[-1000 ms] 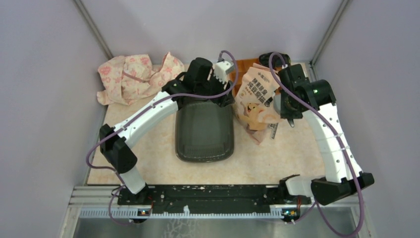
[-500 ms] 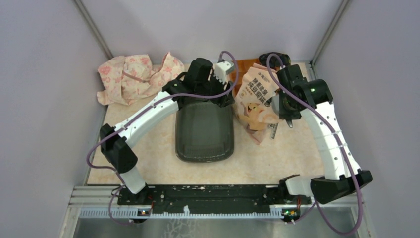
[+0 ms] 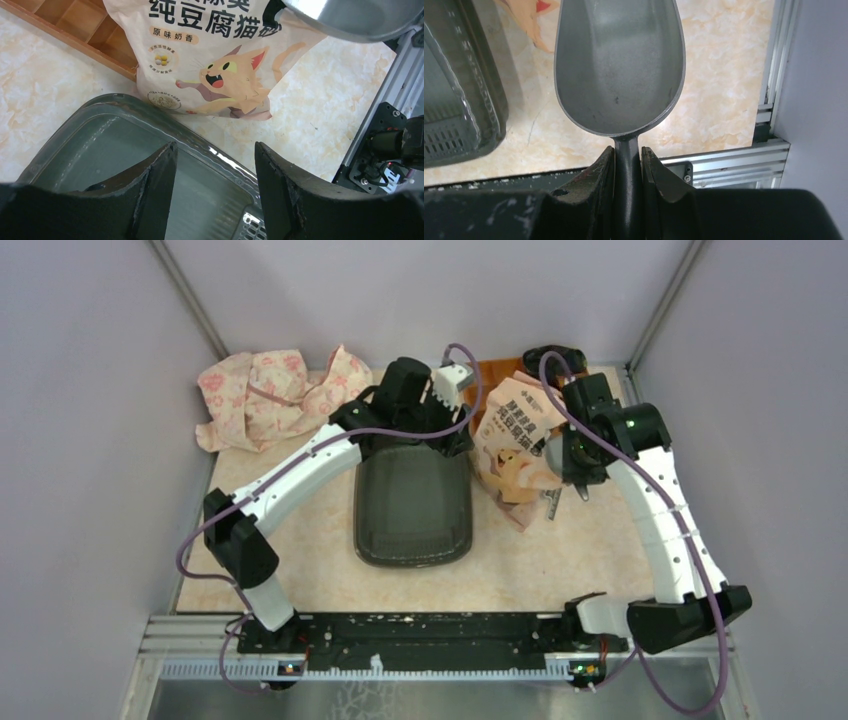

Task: Fill the litter box with clean litter
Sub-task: Open the cat litter bag at the center of the board.

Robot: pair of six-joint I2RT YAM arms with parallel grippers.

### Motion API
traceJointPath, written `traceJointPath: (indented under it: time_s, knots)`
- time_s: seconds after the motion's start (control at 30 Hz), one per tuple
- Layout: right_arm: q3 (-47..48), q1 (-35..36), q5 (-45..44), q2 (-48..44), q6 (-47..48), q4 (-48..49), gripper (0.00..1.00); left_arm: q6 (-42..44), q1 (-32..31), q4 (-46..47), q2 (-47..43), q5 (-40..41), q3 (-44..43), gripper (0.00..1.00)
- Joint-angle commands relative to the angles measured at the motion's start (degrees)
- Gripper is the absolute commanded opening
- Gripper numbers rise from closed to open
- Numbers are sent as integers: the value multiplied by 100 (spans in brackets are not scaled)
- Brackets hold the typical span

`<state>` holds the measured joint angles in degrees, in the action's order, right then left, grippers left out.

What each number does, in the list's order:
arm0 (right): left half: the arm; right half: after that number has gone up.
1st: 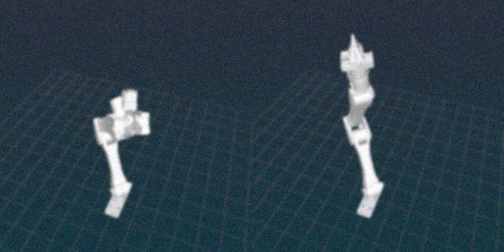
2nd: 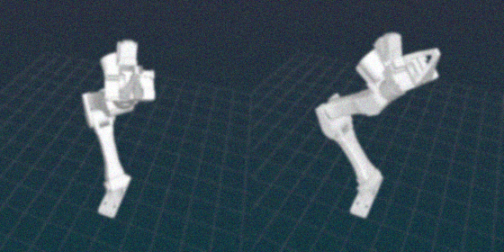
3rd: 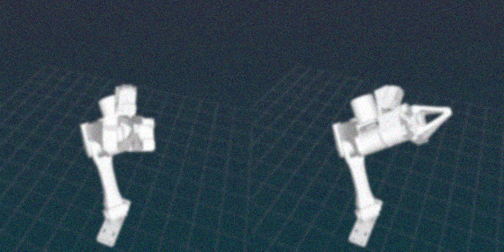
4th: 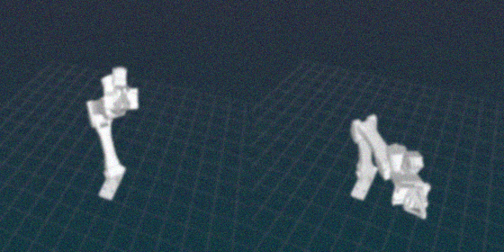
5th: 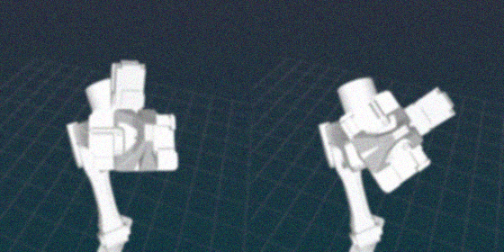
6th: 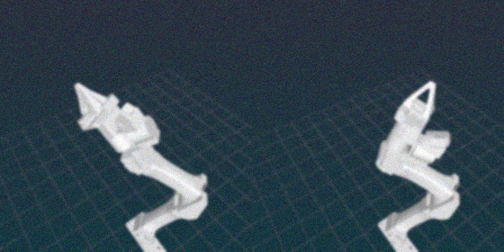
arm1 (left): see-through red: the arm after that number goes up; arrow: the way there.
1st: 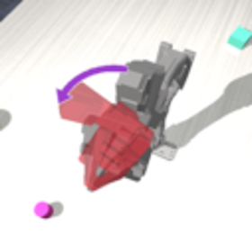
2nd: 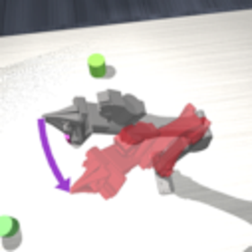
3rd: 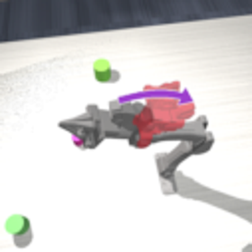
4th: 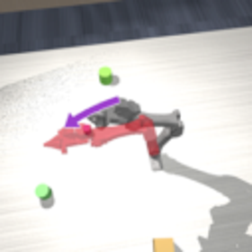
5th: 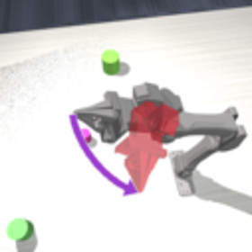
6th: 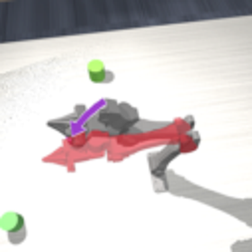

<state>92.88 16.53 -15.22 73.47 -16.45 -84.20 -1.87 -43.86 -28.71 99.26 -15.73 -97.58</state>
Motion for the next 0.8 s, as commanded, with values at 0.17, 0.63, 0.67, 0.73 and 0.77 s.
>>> traceJointPath:
  time_s: [0.17, 0.63, 0.67, 0.73, 0.77]
  knots:
    - [-611, 758, 676, -223, 75, 477, 0, 33, 26, -64, 178, -44, -196, 64]
    - [-867, 2462, 818, -419, -376, 831, 0, -37, 47, -85, 216, 556, -187, 64]
    - [-939, 2615, 842, -387, -394, 880, 0, -60, 63, -46, 174, 583, -157, 64]
    - [-1109, 2805, 850, -336, -426, 980, 0, -136, 114, -1, 91, 628, -111, 64]
    - [-1162, 2817, 773, -337, -439, 1024, 0, -176, 153, 24, 52, 625, -83, 64]
